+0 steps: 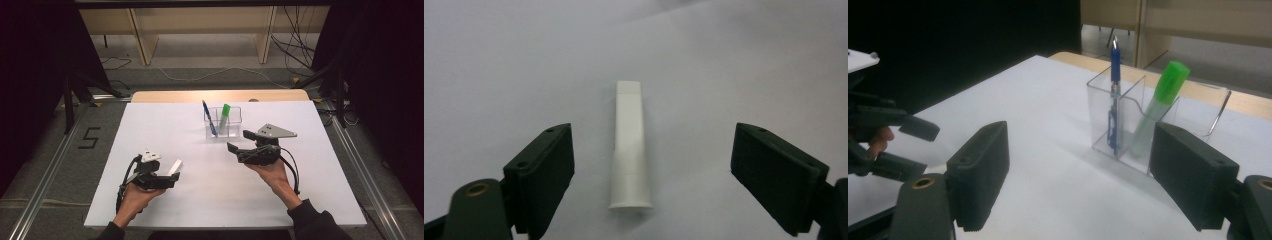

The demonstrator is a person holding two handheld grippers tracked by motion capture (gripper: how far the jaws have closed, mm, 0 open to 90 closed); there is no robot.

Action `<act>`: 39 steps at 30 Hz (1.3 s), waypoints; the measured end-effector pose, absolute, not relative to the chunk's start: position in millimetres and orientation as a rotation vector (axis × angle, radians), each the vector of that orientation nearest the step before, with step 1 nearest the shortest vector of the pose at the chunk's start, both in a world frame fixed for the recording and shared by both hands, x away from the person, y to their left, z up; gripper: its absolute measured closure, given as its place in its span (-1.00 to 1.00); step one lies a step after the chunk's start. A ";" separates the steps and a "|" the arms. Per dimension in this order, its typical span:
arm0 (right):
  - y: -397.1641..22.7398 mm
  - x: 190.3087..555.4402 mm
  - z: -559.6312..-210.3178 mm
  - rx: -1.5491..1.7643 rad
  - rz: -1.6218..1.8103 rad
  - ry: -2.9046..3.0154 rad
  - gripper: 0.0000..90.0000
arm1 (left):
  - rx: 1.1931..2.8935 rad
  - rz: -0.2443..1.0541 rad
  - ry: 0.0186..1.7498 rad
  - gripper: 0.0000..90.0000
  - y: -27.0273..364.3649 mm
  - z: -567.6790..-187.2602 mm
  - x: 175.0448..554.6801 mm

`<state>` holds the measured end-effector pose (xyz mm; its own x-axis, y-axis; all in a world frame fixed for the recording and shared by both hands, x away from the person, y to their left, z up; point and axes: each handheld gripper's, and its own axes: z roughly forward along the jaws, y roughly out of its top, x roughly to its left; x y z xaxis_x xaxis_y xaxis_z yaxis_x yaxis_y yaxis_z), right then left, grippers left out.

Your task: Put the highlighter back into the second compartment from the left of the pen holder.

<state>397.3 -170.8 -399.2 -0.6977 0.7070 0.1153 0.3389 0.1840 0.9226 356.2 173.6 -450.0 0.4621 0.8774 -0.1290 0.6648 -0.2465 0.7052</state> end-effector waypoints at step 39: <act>-197.7 360.2 -414.3 0.969 1.518 2.161 -0.50 | 2.289 0.174 1.296 -0.54 169.6 -440.4 383.2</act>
<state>360.2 -197.7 -414.3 -0.7154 0.6893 0.1140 0.3408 0.2019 0.9182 383.2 169.6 -440.4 0.5389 0.8322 -0.1307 0.7682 -0.4218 0.4815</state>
